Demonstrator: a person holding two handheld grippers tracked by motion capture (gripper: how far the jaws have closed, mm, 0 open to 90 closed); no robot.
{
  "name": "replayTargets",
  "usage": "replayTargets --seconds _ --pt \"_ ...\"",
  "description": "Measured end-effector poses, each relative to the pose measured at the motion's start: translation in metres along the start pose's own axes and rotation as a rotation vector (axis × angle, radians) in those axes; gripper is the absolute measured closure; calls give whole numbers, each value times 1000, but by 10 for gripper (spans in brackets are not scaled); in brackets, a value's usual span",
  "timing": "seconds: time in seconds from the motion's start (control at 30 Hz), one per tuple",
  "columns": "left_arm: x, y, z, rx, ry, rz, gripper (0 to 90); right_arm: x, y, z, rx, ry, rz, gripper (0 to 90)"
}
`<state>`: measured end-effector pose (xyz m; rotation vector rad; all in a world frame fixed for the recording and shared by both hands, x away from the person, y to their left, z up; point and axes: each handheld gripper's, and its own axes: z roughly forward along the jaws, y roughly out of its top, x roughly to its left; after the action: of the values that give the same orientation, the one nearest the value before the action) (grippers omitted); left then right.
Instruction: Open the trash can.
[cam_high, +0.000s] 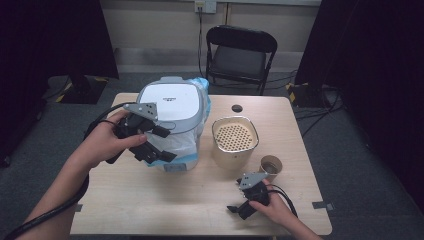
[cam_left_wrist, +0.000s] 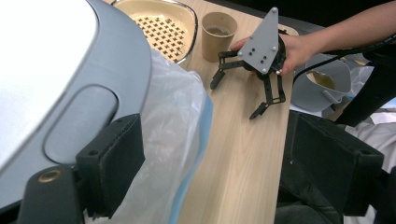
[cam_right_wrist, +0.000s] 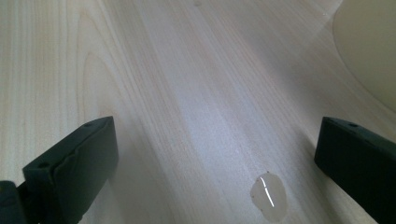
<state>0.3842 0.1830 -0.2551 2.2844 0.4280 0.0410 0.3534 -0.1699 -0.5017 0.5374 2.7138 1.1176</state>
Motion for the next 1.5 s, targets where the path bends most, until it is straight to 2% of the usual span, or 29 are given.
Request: replayTargets --seconds 0.37,0.43,0.63,0.93,1.0,1.07,1.1,1.13,1.2,1.23,1.33,1.5 --pt "12 13 0 -3 35 16 167 0 0 0 0 0 0 0" --pt "12 13 1 -9 40 9 166 0 0 0 0 0 0 0" --pt "15 13 3 -25 51 48 167 0 0 0 -1 0 1 0" --pt "17 8 3 -50 39 33 173 0 0 0 0 0 0 0" --pt "15 9 3 -59 47 24 171 0 0 0 0 0 0 0" --pt "13 10 4 -39 35 47 166 0 0 0 0 0 0 0" --pt "12 10 4 -39 25 43 165 0 0 0 0 0 0 0" --pt "10 10 5 -56 20 34 170 0 0 0 0 0 0 0" --pt "7 9 7 -67 19 50 167 0 0 0 0 0 0 0" --pt "5 7 9 -78 4 53 166 0 0 0 0 0 0 0" --pt "-1 5 15 -79 -6 75 166 0 0 0 0 0 0 0" --pt "-13 -3 33 -80 -40 84 166 0 0 0 -1 -2 0 0"
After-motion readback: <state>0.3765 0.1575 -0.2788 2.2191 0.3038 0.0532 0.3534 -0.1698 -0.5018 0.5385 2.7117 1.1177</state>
